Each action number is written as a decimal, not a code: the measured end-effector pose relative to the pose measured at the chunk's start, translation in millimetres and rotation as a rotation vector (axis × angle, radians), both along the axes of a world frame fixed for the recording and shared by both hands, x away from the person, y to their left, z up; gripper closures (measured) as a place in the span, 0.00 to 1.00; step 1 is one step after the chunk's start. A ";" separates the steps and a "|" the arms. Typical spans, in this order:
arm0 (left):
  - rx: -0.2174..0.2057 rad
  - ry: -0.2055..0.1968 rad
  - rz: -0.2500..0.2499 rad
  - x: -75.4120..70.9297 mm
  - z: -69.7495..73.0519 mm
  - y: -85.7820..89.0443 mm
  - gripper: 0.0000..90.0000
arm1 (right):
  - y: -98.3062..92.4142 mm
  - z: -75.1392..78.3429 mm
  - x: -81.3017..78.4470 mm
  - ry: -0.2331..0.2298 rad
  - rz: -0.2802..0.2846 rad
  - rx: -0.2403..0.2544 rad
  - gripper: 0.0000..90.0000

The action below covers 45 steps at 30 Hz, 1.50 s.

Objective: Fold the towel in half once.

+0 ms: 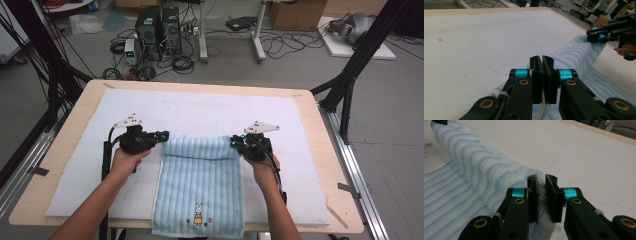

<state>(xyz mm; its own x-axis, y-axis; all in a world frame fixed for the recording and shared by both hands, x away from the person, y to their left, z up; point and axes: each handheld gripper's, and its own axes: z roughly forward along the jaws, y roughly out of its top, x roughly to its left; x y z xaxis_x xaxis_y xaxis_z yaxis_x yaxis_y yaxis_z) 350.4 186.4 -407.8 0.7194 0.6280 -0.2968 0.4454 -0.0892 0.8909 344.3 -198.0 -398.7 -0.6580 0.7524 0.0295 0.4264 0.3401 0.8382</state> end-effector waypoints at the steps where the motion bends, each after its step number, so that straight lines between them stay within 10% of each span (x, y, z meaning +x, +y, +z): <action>1: -0.002 0.001 -0.004 -5.7 -1.6 0.9 0.96 | -0.2 -1.0 -5.7 -0.001 0.005 0.000 0.90; 19: 0.045 0.073 -0.106 -78.1 -32.7 5.1 0.90 | -10.1 -31.0 -86.0 0.064 0.110 -0.001 0.88; 25: 0.010 0.066 -0.014 -69.3 -27.0 12.2 0.58 | -22.1 -26.4 -89.8 0.076 0.121 0.095 0.73; 42: 0.014 0.086 0.122 -14.0 -19.9 20.0 0.56 | -40.3 -0.9 -53.4 -0.061 -0.061 0.285 0.52; 45: 0.031 0.105 0.128 -7.0 -26.7 16.5 0.55 | -41.5 -3.8 -47.2 -0.018 -0.102 0.190 0.54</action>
<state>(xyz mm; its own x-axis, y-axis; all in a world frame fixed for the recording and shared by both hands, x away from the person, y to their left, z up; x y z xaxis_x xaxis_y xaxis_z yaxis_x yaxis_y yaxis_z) 343.4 202.9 -434.5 0.5989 0.7227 -0.3452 0.5452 -0.0522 0.8367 297.1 -239.5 -402.5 -0.5803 0.7972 0.1662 0.4352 0.1311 0.8908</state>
